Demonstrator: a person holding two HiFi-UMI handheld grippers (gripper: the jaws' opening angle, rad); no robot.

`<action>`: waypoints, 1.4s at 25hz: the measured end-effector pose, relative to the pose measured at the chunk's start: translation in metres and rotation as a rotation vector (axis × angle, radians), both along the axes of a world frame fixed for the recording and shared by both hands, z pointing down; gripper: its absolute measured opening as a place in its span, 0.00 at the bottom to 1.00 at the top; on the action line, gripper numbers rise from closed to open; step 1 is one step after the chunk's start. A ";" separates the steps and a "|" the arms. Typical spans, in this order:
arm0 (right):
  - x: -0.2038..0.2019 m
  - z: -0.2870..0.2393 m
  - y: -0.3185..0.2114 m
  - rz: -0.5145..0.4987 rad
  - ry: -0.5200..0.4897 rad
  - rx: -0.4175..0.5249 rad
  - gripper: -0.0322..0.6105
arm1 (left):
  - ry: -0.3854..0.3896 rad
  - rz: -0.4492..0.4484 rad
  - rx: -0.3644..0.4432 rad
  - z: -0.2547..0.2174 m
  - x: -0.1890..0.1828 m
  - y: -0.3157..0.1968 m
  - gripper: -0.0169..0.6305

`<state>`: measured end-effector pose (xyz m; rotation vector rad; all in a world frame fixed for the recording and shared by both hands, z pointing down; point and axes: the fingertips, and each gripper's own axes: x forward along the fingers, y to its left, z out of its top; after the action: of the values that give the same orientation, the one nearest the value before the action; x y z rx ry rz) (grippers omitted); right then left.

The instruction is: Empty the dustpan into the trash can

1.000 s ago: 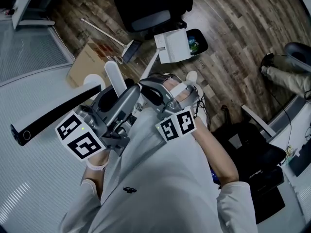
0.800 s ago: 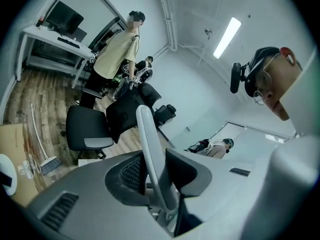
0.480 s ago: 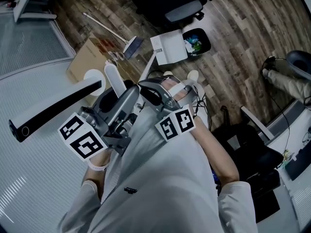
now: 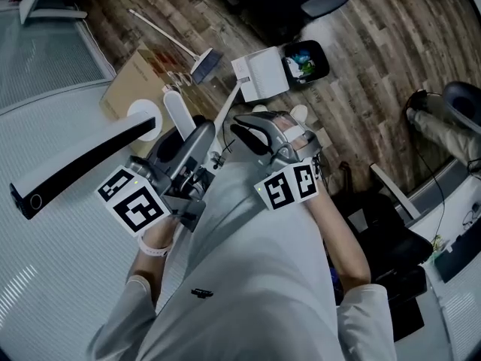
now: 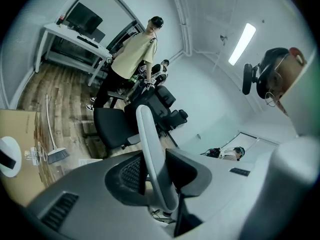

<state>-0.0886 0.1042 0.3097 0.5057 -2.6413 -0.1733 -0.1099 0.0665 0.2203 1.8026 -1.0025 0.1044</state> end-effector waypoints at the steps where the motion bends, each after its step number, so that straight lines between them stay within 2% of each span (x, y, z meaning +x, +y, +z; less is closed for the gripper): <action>1: 0.003 0.002 -0.005 0.016 -0.001 -0.009 0.18 | -0.002 -0.005 -0.005 0.005 -0.002 -0.003 0.19; 7: 0.014 0.015 -0.027 0.105 -0.002 -0.062 0.08 | -0.003 -0.046 -0.031 0.047 -0.014 -0.018 0.19; 15: 0.013 0.030 -0.038 0.117 -0.016 -0.146 0.08 | -0.002 -0.110 -0.071 0.115 -0.028 -0.045 0.19; 26: 0.004 0.056 -0.055 0.124 -0.052 -0.326 0.08 | 0.007 -0.155 -0.116 0.201 -0.037 -0.078 0.18; 35: 0.013 0.071 -0.074 0.179 -0.056 -0.357 0.08 | 0.027 -0.216 -0.175 0.252 -0.044 -0.097 0.18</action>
<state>-0.0759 0.0297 0.3805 0.6237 -2.5812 0.3653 -0.1535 -0.0302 0.4725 1.5248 -1.1270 0.0319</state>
